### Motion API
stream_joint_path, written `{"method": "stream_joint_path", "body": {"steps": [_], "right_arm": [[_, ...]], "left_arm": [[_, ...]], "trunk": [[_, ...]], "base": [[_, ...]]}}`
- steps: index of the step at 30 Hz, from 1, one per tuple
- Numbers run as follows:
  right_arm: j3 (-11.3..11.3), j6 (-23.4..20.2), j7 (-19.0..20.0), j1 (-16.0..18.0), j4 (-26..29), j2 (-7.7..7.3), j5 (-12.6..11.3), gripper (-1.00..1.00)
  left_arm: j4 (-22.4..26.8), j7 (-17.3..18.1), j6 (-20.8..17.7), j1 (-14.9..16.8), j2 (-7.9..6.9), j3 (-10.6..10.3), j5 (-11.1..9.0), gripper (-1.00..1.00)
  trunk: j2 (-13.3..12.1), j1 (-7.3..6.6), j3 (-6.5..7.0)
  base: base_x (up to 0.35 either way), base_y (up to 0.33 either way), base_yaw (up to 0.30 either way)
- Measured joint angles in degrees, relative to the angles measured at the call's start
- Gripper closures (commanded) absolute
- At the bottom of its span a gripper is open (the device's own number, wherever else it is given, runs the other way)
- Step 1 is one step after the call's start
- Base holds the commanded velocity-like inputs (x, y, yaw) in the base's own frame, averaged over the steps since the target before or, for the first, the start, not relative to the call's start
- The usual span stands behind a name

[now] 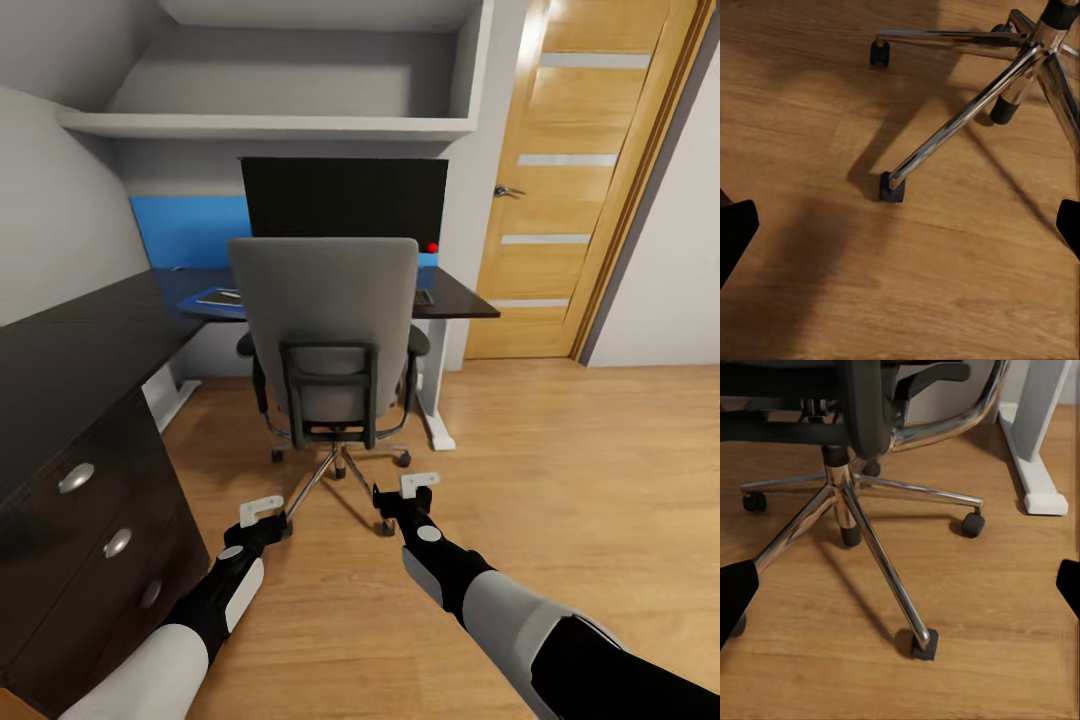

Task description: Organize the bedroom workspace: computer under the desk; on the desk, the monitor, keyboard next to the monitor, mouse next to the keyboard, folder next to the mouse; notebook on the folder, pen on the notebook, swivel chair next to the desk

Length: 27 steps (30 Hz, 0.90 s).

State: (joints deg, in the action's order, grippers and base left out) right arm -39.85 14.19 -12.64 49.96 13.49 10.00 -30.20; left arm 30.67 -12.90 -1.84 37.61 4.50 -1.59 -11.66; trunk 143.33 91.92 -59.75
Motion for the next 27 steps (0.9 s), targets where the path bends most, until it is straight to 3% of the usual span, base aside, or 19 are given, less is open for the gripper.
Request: {"method": "stream_joint_path", "body": {"steps": [8,15,27], "right_arm": [[0.00,0.00,0.00,0.00,0.00,0.00,0.02,-1.00],[0.00,0.00,0.00,0.00,0.00,0.00,0.07,-1.00],[0.08,0.00,-0.07,0.00,0.00,0.00,0.26,-1.00]], "left_arm": [[0.00,-0.01,-0.04,0.00,0.00,0.00,-0.04,-1.00],[0.00,-0.08,-0.01,0.00,0.00,-0.05,0.01,-1.00],[0.00,-0.47,-0.06,0.00,0.00,-0.08,-0.05,-1.00]], "trunk": [[-0.11,-0.21,1.77],[-2.91,-1.74,3.03],[-7.72,-4.41,5.19]], "base": [[-0.336,-0.004,0.000],[-0.323,-0.001,0.000],[-0.054,0.000,0.000]]}}
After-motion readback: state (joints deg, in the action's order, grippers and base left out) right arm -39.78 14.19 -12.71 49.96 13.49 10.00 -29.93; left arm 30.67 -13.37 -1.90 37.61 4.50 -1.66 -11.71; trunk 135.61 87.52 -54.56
